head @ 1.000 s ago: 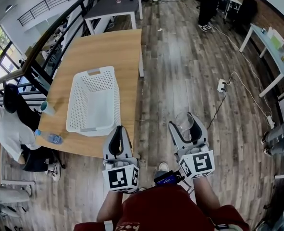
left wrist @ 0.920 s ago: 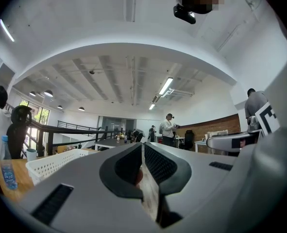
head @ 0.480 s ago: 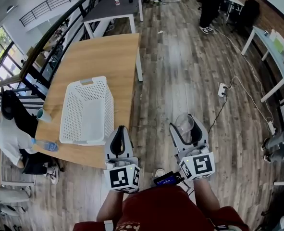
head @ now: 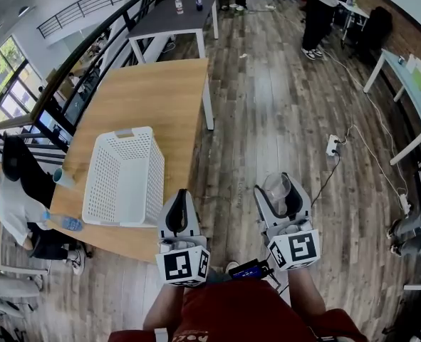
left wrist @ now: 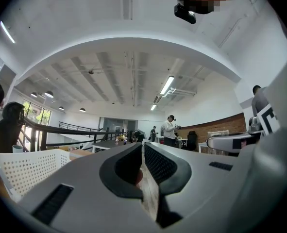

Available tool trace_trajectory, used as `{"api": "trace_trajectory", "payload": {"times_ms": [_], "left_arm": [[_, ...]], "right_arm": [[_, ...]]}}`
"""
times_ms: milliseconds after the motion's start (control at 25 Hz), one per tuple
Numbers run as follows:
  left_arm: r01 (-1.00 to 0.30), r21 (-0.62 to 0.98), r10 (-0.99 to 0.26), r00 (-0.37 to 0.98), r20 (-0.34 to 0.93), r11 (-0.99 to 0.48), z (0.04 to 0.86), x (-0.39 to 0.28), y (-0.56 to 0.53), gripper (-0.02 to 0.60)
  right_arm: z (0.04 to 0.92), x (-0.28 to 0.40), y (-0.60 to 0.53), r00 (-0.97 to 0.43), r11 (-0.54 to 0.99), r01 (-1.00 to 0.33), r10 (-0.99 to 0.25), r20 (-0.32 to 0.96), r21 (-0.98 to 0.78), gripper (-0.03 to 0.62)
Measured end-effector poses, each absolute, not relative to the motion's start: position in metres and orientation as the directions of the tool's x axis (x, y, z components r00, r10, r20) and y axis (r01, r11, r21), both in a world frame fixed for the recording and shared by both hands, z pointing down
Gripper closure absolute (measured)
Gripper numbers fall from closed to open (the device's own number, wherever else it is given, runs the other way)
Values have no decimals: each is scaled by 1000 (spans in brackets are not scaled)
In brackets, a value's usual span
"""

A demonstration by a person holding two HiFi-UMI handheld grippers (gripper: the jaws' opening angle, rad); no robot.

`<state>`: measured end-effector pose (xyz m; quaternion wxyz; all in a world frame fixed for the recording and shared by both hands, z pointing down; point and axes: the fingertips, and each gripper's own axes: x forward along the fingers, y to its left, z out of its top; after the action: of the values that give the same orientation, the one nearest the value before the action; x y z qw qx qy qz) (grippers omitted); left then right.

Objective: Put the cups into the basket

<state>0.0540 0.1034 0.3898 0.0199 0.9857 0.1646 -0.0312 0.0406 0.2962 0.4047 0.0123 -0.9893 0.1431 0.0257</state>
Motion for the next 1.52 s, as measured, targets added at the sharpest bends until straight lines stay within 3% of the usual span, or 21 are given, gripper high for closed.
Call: {"api": "trace_trajectory", "payload": {"times_ms": [880,1520], "left_arm": [[420,78,417,907,-59,-904,405,168,138,558],[310,100,307,950,-51,-945,399,266,81,558]], "right_arm": [[402,133,328,980,-981,-195,-195,-48,17,309],[384,257,266,951,-952,-303,-305,-50,42,309]]}}
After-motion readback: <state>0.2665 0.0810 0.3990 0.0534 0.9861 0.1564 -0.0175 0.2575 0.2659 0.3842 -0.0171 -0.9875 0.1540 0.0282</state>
